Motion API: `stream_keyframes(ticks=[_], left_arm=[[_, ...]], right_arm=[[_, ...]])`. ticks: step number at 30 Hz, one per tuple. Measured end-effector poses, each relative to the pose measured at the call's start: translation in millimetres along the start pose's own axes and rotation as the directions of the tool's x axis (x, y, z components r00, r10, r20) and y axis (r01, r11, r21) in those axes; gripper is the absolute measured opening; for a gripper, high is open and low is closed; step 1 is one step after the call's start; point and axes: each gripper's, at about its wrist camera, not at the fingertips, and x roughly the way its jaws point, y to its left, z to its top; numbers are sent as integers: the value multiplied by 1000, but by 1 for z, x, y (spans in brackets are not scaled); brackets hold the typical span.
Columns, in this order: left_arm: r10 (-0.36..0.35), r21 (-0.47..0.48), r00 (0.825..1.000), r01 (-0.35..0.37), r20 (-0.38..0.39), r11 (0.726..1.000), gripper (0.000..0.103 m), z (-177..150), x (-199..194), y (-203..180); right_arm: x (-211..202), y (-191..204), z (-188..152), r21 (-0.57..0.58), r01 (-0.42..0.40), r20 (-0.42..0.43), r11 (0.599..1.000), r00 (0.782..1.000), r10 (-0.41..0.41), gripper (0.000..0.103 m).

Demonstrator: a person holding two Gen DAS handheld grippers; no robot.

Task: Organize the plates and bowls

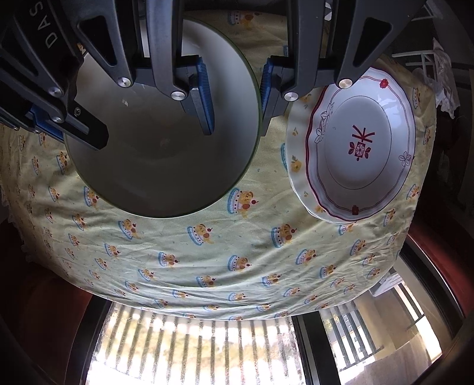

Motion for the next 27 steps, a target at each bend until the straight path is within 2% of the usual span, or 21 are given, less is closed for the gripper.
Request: stream_keyframes(ticks=[3,8,11,13,14,15,17,18,19,22,27], left_arm=[[-12,1,1000,12,8,1000,25,0,0,-1],[11,23,1000,-11,28,1000,25,-2,-1,-7],[-16,20,1000,16,26,1000,36,-3,-1,-6],[-30,17,999,30,24,999,40,-3,-1,-5],[-40,14,999,40,19,999,41,-2,-2,-4],[-48,17,999,48,13,999,46,-2,-3,-4],[-50,37,999,49,13,998,55,-3,-6,-5],[-60,45,998,59,15,997,65,-3,-7,-4],[-63,49,998,62,15,997,71,-2,-7,-3],[-76,46,997,76,-8,996,76,-1,-3,4],[-138,31,989,140,-55,990,77,5,10,15]], right_arm=[[1,2,0,-9,12,13,1000,1000,-12,16],[3,0,-2,-20,43,33,999,999,-43,16],[4,-2,-3,-18,33,39,999,999,-32,19],[3,-3,-3,-14,24,40,1000,999,-24,21],[3,-4,-3,-8,18,37,1000,999,-17,23],[3,-4,-2,-1,13,33,1000,999,-13,25],[6,-5,-1,21,8,20,1000,1000,-8,42],[7,-5,0,36,3,13,999,1000,-3,52],[9,-5,1,47,-7,8,999,1000,7,56],[14,0,1,59,-20,-14,998,1000,21,57],[17,5,1,85,-6,-21,996,1000,7,62]])
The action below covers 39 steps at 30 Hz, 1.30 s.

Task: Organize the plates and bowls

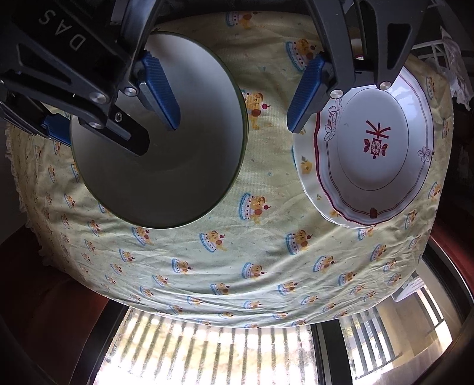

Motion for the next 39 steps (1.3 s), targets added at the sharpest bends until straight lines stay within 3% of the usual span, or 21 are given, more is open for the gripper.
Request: stream_keyframes(ticks=[8,15,22,30,39], left_arm=[[-108,68,992,112,-65,991,76,14,21,2],[-232,87,963,245,-139,966,66,16,39,2],[-293,102,942,311,-161,945,60,19,42,1],[-289,98,943,307,-165,947,59,19,42,0],[-206,77,968,218,-142,973,59,18,40,-8]], right_arm=[[1,-1,2,100,87,-10,991,996,-86,65],[7,-2,1,177,162,-41,971,987,-157,66],[7,-2,0,212,201,-55,957,980,-193,67],[11,-10,-1,258,177,-61,950,984,-167,67],[17,-31,-3,266,62,-49,962,998,-51,67]])
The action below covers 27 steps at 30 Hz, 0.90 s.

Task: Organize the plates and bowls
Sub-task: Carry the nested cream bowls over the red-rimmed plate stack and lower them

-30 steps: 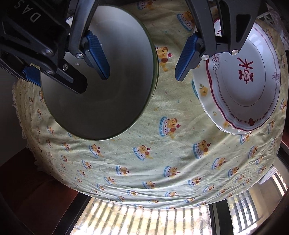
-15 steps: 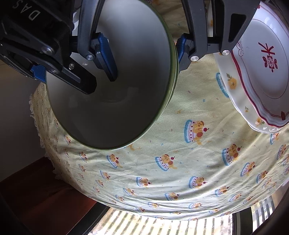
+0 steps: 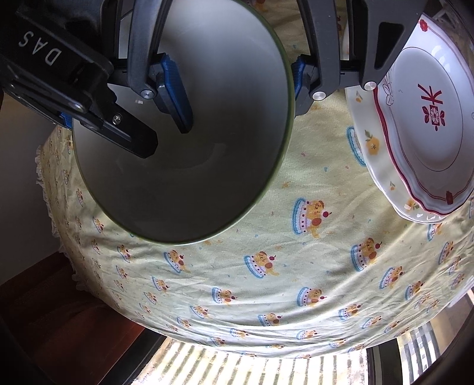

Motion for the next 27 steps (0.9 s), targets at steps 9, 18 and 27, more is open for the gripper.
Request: stream_keyframes(ticks=[9,18,27], left_arm=[[94,-27,995,-93,23,995,59,-2,-3,-7],[147,-67,988,-144,40,987,58,-6,-6,-11],[176,-125,983,-169,44,978,54,-20,-12,-14]], right_arm=[[24,-8,11,-17,-147,-81,989,986,145,66],[32,-2,15,-61,-228,-134,972,967,218,38],[24,4,10,-180,-195,-126,964,977,174,38]])
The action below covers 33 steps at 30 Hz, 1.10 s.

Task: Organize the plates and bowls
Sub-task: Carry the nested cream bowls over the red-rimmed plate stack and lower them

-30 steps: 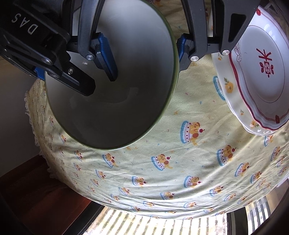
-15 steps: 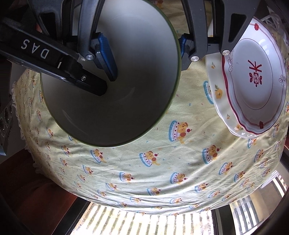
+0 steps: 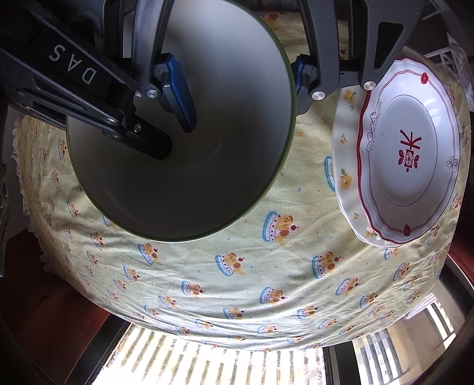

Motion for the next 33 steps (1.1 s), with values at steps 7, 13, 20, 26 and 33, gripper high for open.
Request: stream_keyframes(ticks=[7,13,20,26,33], left_arm=[[13,-9,1000,-13,24,1000,53,-11,-18,-4],[-9,-19,998,10,62,1000,53,-15,-37,2],[-33,-12,993,34,112,999,53,-11,-59,20],[-50,10,991,49,125,999,54,-8,-70,46],[-66,26,990,63,127,998,53,-3,-78,87]], right_arm=[[-14,2,-12,-20,-13,-3,1000,1000,13,39],[-31,13,-18,-37,-5,29,999,1000,7,39],[-49,37,-20,-32,5,83,999,997,-2,39],[-51,65,-22,-15,19,106,1000,994,-18,39],[-43,106,-23,2,31,121,1000,992,-31,39]])
